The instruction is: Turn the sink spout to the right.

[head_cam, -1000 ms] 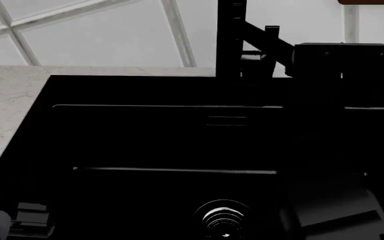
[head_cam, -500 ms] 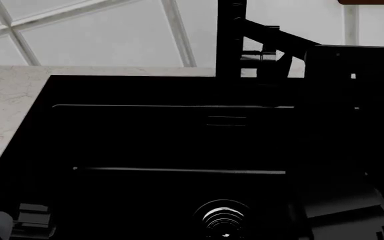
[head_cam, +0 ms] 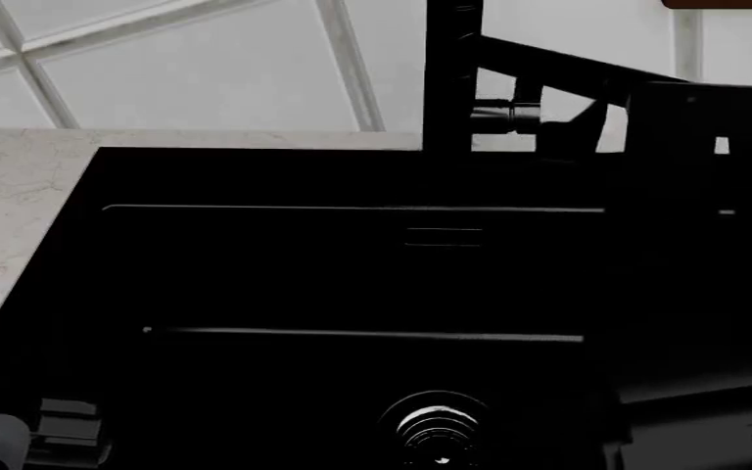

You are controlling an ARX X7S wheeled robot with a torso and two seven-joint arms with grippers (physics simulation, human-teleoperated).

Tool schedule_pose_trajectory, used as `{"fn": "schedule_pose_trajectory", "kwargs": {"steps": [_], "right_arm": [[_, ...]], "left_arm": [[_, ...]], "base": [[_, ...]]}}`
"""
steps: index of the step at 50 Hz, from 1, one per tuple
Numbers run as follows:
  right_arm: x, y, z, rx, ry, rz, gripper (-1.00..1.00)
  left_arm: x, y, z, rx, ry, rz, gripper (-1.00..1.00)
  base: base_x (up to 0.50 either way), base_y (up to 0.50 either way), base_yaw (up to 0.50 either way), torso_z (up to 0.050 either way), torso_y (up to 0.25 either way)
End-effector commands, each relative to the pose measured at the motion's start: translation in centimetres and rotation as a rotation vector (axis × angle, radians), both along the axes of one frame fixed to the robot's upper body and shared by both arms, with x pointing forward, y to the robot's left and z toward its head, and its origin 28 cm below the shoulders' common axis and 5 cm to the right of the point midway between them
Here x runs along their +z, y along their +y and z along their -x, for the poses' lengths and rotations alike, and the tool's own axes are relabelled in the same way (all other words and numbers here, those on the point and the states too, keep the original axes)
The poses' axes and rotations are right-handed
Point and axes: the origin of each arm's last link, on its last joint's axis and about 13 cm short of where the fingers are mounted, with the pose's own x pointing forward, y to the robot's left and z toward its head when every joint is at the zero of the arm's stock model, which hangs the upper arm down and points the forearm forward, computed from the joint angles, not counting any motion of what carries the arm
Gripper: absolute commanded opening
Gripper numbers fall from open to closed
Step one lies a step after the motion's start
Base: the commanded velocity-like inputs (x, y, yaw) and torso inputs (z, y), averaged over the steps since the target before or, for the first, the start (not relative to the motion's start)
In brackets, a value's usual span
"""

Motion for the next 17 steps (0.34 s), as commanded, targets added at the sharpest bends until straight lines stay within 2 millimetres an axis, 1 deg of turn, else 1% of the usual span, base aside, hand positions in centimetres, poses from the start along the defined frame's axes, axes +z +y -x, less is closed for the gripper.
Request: {"fn": "schedule_pose_trajectory", "kwargs": {"steps": [1,17], "right_arm": [[0.1,-0.5,-0.2,-0.025,-0.001,0.0,1.0],[0.8,-1.1,-1.2,-0.039,0.012,0.023,1.0]], "left_arm": [[0.0,0.0,0.0,0.0,0.0,-0.002,1.0],[-0.1,0.0,-0.1,0.0,0.002,-0.005,1.0]], "base": [[0.0,0.0,0.0,0.0,0.0],[0.0,0.0,0.0,0.0,0.0]]}}
